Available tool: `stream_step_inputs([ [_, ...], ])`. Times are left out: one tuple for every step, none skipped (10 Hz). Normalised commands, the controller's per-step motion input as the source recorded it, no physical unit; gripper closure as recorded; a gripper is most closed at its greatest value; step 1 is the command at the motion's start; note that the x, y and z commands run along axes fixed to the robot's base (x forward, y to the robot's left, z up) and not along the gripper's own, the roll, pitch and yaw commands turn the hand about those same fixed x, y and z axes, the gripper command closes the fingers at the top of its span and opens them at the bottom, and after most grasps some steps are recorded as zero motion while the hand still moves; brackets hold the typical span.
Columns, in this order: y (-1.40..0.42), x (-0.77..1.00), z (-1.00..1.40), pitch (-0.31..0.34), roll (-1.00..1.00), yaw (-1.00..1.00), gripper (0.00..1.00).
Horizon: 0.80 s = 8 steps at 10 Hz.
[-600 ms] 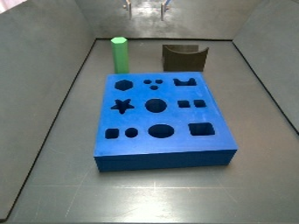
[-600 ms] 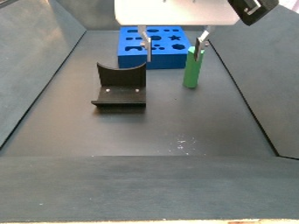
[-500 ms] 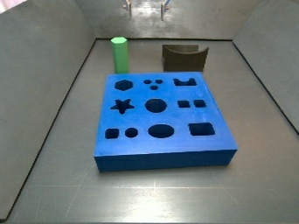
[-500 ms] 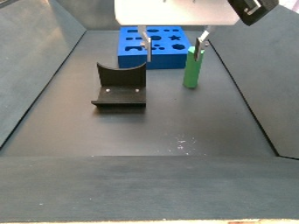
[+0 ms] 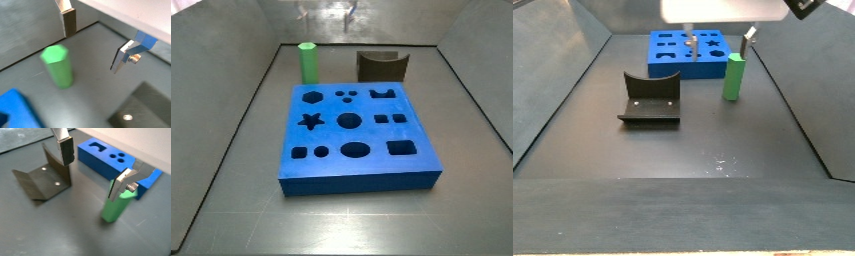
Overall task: Pick up the hexagon object. Move to above the board. Insert the hexagon object.
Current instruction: Pick up the hexagon object.
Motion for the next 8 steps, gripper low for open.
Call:
stream_step_inputs([
  [-0.17, -0.12, -0.33, -0.074, -0.06, 0.04, 0.00],
  [-0.57, -0.29, -0.75, -0.003, 0.20, 0.00, 0.00],
  [-0.54, -0.10, -0.71, -0.006, 0.05, 0.00, 0.00],
  [-0.29, 0.00, -0.25, 0.000, 0.01, -0.20, 0.00],
  [0.00, -0.02, 0.00, -0.006, 0.00, 0.00, 0.00],
  [0.00, 0.00, -0.01, 0.000, 0.00, -0.01, 0.00],
  [-0.18, -0.04, -0.19, 0.000, 0.00, -0.85, 0.00],
  [-0.16, -0.25, -0.14, 0.000, 0.02, -0.70, 0.00],
])
